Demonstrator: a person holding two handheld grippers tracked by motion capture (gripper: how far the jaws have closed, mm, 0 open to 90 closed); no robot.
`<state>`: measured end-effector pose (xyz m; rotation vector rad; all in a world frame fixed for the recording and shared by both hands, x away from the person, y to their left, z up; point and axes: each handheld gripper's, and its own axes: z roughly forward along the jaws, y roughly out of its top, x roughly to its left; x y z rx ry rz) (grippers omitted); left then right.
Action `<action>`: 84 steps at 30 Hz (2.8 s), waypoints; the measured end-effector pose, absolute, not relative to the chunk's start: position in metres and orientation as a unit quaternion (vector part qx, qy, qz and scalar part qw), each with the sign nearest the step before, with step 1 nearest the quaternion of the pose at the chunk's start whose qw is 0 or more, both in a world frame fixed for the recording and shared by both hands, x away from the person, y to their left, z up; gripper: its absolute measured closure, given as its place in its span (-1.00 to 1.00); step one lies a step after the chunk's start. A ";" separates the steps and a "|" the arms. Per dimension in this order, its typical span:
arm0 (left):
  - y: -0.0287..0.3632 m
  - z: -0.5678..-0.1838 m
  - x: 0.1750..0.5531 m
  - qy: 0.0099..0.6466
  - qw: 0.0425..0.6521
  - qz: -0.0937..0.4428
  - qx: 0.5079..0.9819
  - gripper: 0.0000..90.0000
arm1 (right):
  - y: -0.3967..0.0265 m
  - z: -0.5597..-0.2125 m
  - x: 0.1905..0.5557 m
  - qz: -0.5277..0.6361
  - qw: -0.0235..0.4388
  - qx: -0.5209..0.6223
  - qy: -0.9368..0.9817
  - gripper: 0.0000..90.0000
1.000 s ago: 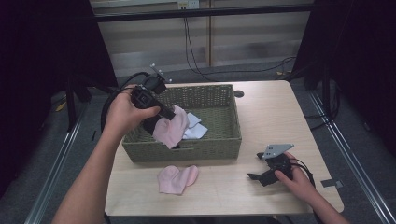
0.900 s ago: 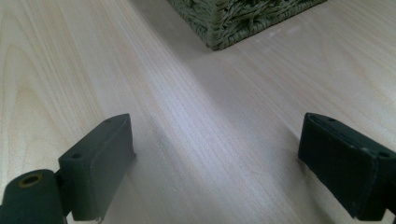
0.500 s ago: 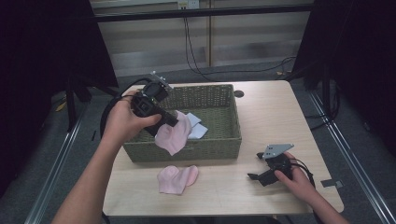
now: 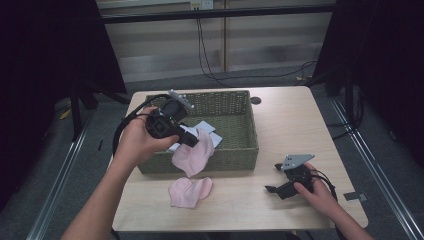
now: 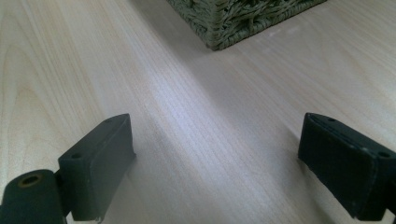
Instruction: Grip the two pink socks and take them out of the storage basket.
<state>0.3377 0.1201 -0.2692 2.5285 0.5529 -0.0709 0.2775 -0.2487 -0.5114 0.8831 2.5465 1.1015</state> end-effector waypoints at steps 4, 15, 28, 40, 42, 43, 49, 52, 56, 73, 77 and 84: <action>0.118 -0.273 0.332 0.201 0.277 -0.040 0.939 0.88 | -0.248 -0.511 0.277 0.375 0.111 0.303 0.869 -0.79; 0.112 -0.286 0.315 0.176 0.282 -0.059 0.941 0.68 | -0.248 -0.511 0.277 0.375 0.110 0.301 0.870 -0.79; 0.129 -0.317 0.319 0.202 0.278 -0.017 0.939 0.07 | -0.248 -0.511 0.277 0.375 0.110 0.301 0.870 -0.79; 0.149 -0.350 0.321 0.235 0.272 -0.006 0.933 -0.08 | -0.248 -0.511 0.278 0.375 0.111 0.301 0.870 -0.79; 0.151 -0.353 0.321 0.238 0.273 -0.006 0.932 -0.12 | -0.248 -0.511 0.278 0.374 0.111 0.302 0.870 -0.79; 0.152 -0.355 0.322 0.235 0.268 -0.004 0.934 -0.12 | -0.248 -0.511 0.278 0.375 0.111 0.301 0.870 -0.79; 0.157 -0.369 0.321 0.244 0.268 -0.003 0.932 -0.22 | -0.248 -0.511 0.278 0.375 0.111 0.301 0.870 -0.79; 0.161 -0.378 0.320 0.253 0.276 -0.010 0.927 -0.24 | -0.248 -0.511 0.278 0.375 0.112 0.301 0.870 -0.79; 0.166 -0.389 0.318 0.254 0.281 -0.015 0.926 -0.26 | -0.248 -0.511 0.278 0.375 0.111 0.301 0.870 -0.79; 0.186 -0.423 0.314 0.268 0.288 -0.004 0.919 -0.31 | -0.248 -0.511 0.278 0.375 0.110 0.302 0.870 -0.79; 0.191 -0.431 0.314 0.275 0.289 -0.005 0.917 -0.32 | -0.248 -0.511 0.278 0.375 0.111 0.301 0.870 -0.79; 0.205 -0.442 0.314 0.273 0.301 -0.002 0.914 -0.34 | -0.248 -0.511 0.278 0.375 0.110 0.301 0.870 -0.79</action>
